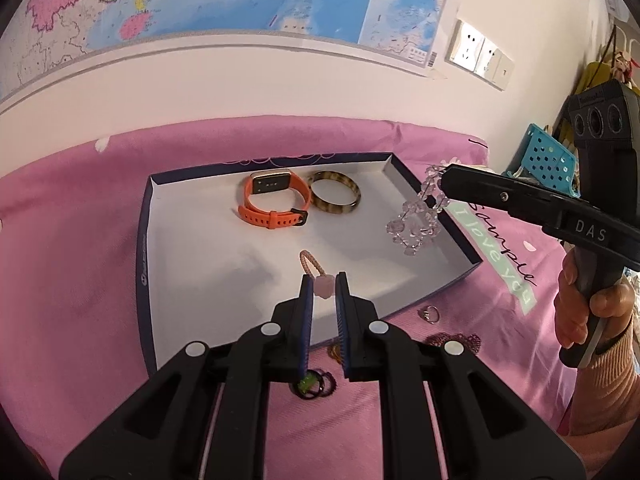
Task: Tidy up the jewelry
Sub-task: 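Carry the pendant into the box with the left tool while the right carries the bracelet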
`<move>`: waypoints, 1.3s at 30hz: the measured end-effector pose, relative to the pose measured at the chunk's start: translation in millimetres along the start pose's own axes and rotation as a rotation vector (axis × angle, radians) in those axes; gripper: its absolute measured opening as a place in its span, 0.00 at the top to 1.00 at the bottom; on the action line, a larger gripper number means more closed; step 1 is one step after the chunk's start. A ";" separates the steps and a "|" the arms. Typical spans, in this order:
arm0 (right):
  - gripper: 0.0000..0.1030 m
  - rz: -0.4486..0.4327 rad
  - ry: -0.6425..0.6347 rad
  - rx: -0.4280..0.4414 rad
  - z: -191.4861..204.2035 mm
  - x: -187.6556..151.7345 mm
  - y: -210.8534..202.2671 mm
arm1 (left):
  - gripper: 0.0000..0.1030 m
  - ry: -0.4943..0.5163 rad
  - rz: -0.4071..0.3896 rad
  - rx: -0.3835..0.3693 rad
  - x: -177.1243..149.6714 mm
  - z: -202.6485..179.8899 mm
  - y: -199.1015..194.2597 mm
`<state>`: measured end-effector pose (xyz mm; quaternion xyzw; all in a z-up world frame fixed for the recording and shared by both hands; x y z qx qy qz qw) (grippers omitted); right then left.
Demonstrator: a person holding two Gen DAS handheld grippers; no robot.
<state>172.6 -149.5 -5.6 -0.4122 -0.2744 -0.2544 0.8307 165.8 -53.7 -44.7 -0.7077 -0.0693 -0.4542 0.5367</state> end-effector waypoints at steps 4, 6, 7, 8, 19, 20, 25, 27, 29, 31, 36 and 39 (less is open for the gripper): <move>0.88 0.015 0.018 0.001 -2.1 1.5 11.9 | 0.89 0.002 0.011 0.007 1.1 4.3 6.8; 0.88 0.024 0.034 0.007 -3.8 2.5 18.7 | 0.89 0.005 0.016 0.014 2.0 6.3 9.7; 0.88 0.029 0.042 0.010 -4.7 3.1 21.8 | 0.89 0.007 0.019 0.015 2.1 7.0 11.4; 0.88 0.033 0.049 0.012 -5.4 3.6 25.4 | 0.89 0.008 0.024 0.020 2.5 8.8 14.0; 0.88 0.052 0.099 0.033 -9.6 8.8 46.3 | 0.89 0.016 0.058 0.048 6.6 17.7 30.2; 0.88 0.054 0.105 0.035 -10.5 9.1 48.0 | 0.89 0.018 0.063 0.052 7.3 19.0 32.1; 0.88 0.069 0.134 0.032 -17.5 8.8 57.8 | 0.89 0.020 0.081 0.065 9.8 22.5 38.1; 0.88 0.069 0.145 0.027 -21.6 9.0 60.0 | 0.89 0.023 0.090 0.075 10.9 24.9 42.0; 0.88 0.069 0.156 0.019 -26.9 9.0 61.6 | 0.89 0.023 0.098 0.080 11.6 26.9 45.8; 0.88 0.069 0.166 0.005 -33.4 8.1 62.7 | 0.89 0.022 0.107 0.082 11.2 28.4 48.7; 0.88 0.074 0.169 -0.049 -48.0 3.6 65.2 | 0.89 0.023 0.135 0.084 8.2 29.8 58.6; 0.88 0.075 0.170 -0.080 -55.4 1.7 66.7 | 0.89 0.023 0.146 0.082 8.1 30.9 64.5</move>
Point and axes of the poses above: each gripper's, at about its wrist camera, not at the fingertips, and y roughly the way its jaws point, z to its left, x to its top, the point moved 10 cm from there along y, roughly the way its jaws point, and after that the axes turned 15 degrees about y, right-handed, at the moved point
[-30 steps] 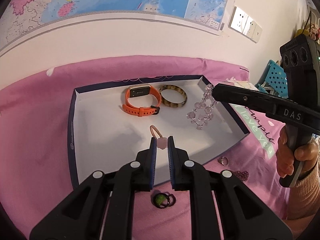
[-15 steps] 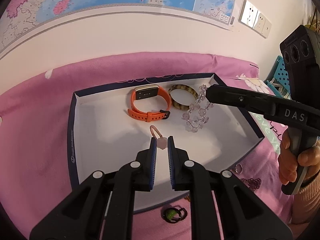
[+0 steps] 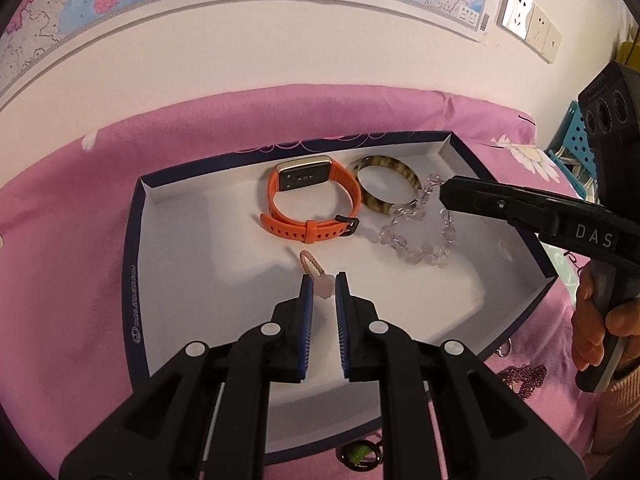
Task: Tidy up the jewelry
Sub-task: 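Carry the pendant into the box with the left tool while the right carries the bracelet, then lift both open tools up out of the white box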
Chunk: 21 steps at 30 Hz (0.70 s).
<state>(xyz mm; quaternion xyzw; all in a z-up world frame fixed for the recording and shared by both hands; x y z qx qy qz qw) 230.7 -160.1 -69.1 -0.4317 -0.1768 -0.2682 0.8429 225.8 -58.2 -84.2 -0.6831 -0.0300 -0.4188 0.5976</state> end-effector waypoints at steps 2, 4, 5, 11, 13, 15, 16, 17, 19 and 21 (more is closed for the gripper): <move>0.88 0.000 0.001 -0.018 -4.5 0.2 1.0 | 0.89 0.000 0.005 0.000 0.2 0.8 2.7; 0.88 0.007 -0.001 -0.029 -7.0 -0.2 3.3 | 0.89 0.002 0.004 0.002 1.9 1.4 4.9; 0.87 0.007 -0.002 -0.037 -8.4 -0.5 4.2 | 0.89 0.001 0.004 0.002 2.3 1.4 5.5; 0.87 0.008 0.003 -0.090 -18.7 -0.3 7.1 | 0.89 0.016 0.003 0.004 5.5 -0.9 8.2; 0.87 0.007 -0.001 -0.099 -19.7 -0.8 6.4 | 0.89 0.018 0.002 0.001 7.3 -1.4 9.5; 0.87 0.002 -0.002 -0.106 -20.4 -0.7 5.3 | 0.88 0.020 -0.002 -0.003 8.6 -2.4 10.2; 0.87 -0.003 -0.004 -0.107 -20.0 -0.8 4.4 | 0.88 0.025 -0.005 0.006 9.2 -2.2 10.0; 0.85 -0.008 -0.004 -0.109 -20.1 -0.7 3.3 | 0.84 0.031 -0.009 0.009 8.1 -2.2 8.5; 0.79 -0.026 -0.007 -0.107 -18.6 -0.7 0.9 | 0.77 0.037 -0.017 0.013 9.6 -3.7 6.7; 0.78 -0.031 -0.011 -0.107 -17.8 -2.1 -2.2 | 0.71 0.038 -0.042 0.009 11.1 -3.8 1.0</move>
Point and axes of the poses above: each gripper's, at about its wrist camera, not at the fingertips, and y roughly the way its jaws point, z to its left, x to its top, the point moved 10 cm from there along y, roughly the way its jaws point, and after that the axes turned 15 degrees about y, right-handed, at the moved point
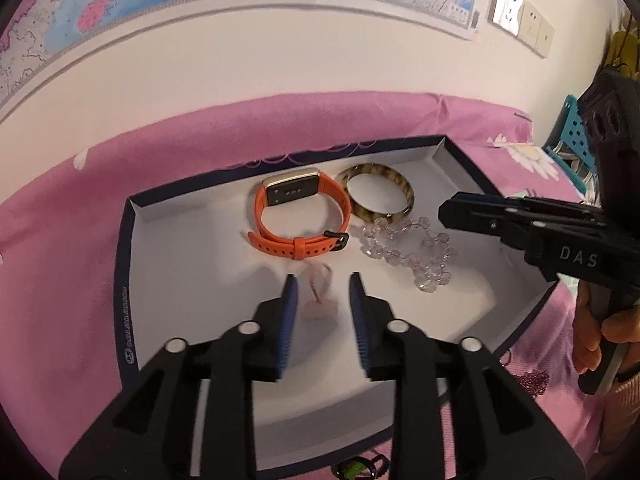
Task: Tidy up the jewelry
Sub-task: 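Lift both open tools up out of the white box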
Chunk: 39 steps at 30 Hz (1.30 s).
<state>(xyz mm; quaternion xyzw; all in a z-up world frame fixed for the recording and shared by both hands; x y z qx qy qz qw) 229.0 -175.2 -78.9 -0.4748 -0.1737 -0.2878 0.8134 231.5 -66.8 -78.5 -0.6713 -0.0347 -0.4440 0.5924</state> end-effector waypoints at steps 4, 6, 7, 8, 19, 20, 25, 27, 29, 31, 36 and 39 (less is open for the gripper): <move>0.72 -0.005 -0.008 0.014 3.1 -3.7 -8.5 | 0.68 -0.010 -0.027 -0.003 0.0 3.2 -11.1; 0.71 -0.007 -0.015 0.027 7.2 -5.5 -13.0 | 0.68 -0.016 -0.033 -0.001 -2.0 4.7 -17.0; 0.70 -0.007 -0.019 0.034 9.1 -7.3 -16.5 | 0.68 -0.018 -0.038 0.000 -3.2 5.9 -20.6; 0.70 -0.008 -0.023 0.042 11.2 -8.9 -20.1 | 0.67 -0.020 -0.046 -0.002 -4.3 5.9 -25.4; 0.56 -0.015 -0.183 0.115 32.9 -57.0 -79.0 | 0.60 -0.018 -0.150 -0.033 -35.1 -13.5 -85.7; 0.56 -0.003 -0.195 0.116 31.4 -66.3 -82.9 | 0.59 -0.018 -0.149 -0.036 -40.7 -16.0 -88.6; 0.56 0.040 -0.238 0.044 12.5 -99.0 -88.0 | 0.57 -0.004 -0.128 -0.040 -65.8 -27.1 -92.0; 0.56 0.062 -0.228 0.018 1.8 -110.0 -86.6 | 0.57 -0.006 -0.117 -0.049 -73.3 -30.3 -91.1; 0.56 0.075 -0.211 -0.002 -7.0 -116.8 -84.5 | 0.56 0.003 -0.100 -0.046 -81.1 -34.3 -88.8; 0.56 0.079 -0.200 -0.014 -13.4 -121.0 -83.3 | 0.54 0.011 -0.085 -0.046 -86.5 -38.1 -85.4; 0.56 0.090 -0.207 -0.048 -18.3 -132.3 -77.7 | 0.54 0.031 -0.042 -0.036 -93.5 -44.2 -71.9; 0.56 0.099 -0.235 -0.070 -15.6 -139.1 -72.9 | 0.54 0.022 -0.023 -0.033 -93.8 -42.2 -62.5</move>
Point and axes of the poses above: each gripper's, at about its wrist camera, not at the fingertips, and y roughly the way its jaws point, z to its left, x to its top, the point moved 10 cm from there along y, roughly the way its jaws point, and after that the axes turned 15 degrees about y, right-handed, at the moved point
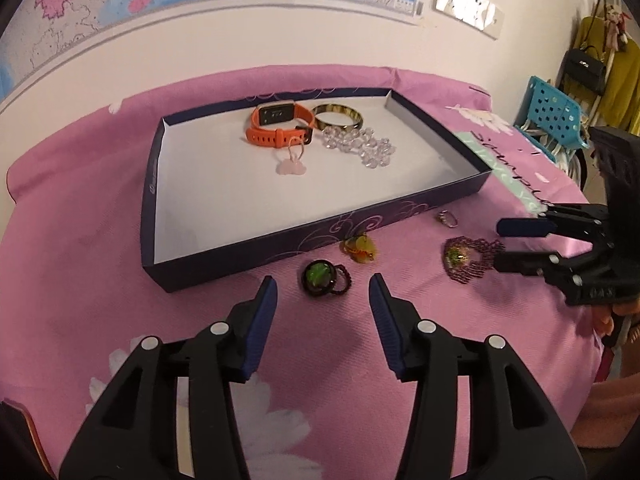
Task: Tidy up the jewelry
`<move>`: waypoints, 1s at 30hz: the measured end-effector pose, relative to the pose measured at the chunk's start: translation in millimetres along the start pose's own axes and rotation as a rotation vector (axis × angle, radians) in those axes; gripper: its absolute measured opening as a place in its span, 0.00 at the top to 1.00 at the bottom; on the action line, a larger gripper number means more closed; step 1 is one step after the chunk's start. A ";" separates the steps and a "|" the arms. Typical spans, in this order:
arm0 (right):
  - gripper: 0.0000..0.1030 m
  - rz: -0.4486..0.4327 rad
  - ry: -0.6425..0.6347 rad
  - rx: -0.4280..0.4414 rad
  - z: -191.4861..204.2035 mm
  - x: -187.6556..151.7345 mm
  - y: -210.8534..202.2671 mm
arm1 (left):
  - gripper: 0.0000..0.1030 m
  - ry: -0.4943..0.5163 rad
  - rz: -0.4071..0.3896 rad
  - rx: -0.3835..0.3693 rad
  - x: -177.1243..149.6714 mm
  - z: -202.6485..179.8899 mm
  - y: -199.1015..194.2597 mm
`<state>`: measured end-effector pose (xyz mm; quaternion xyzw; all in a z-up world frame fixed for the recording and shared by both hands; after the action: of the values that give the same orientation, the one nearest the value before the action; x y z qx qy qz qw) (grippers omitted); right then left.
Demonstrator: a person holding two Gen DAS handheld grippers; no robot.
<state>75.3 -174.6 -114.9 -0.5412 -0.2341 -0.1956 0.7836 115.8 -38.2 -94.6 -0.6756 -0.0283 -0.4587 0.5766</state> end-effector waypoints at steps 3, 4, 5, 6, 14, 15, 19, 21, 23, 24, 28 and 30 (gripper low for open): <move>0.55 -0.004 -0.022 -0.018 3.0 -2.2 3.7 | 0.54 -0.008 0.012 0.002 -0.4 2.3 7.2; 0.55 -0.006 -0.028 -0.023 3.6 -2.3 4.2 | 0.55 -0.012 0.019 0.003 -0.8 3.2 9.5; 0.55 -0.007 -0.032 -0.025 4.2 -2.3 4.5 | 0.57 -0.014 0.023 0.005 -0.9 3.6 11.0; 0.55 -0.007 -0.033 -0.025 4.5 -2.1 4.8 | 0.58 -0.018 0.026 0.002 -1.2 4.4 12.8; 0.54 -0.016 -0.011 -0.008 4.2 -1.1 3.9 | 0.58 -0.022 0.019 -0.029 5.3 4.3 20.2; 0.53 -0.017 -0.010 -0.007 4.2 -1.3 3.8 | 0.68 -0.022 0.015 -0.036 5.6 3.2 19.6; 0.53 -0.019 -0.006 0.000 3.8 -1.2 3.5 | 0.80 -0.031 0.010 -0.047 2.1 0.8 15.9; 0.53 -0.020 -0.004 0.005 3.5 -1.1 3.2 | 0.80 -0.026 0.002 -0.046 0.0 -2.1 9.8; 0.53 -0.021 -0.003 0.006 3.4 -1.4 2.6 | 0.80 -0.023 -0.008 -0.041 -1.4 -3.4 3.5; 0.53 -0.021 -0.002 0.007 3.4 -1.4 2.3 | 0.80 -0.020 -0.016 -0.036 -2.0 -4.3 -1.1; 0.53 -0.022 -0.007 0.001 4.1 -1.7 2.0 | 0.80 -0.010 -0.034 -0.028 -5.8 -6.0 -15.2; 0.54 -0.024 -0.012 -0.005 4.6 -1.9 1.7 | 0.80 -0.011 -0.032 -0.024 -8.5 -6.7 -18.1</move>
<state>74.0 -169.6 -115.8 -0.5416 -0.2448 -0.2023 0.7784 96.7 -33.3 -87.0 -0.6845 -0.0367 -0.4646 0.5606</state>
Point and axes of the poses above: each gripper's, at about its wrist camera, not at the fingertips, and y roughly the way its jaws point, z to its left, x to its top, the point moved 10 cm from there along y, roughly the way its jaws point, and after that the axes turned 15 degrees about y, right-handed, at the moved point
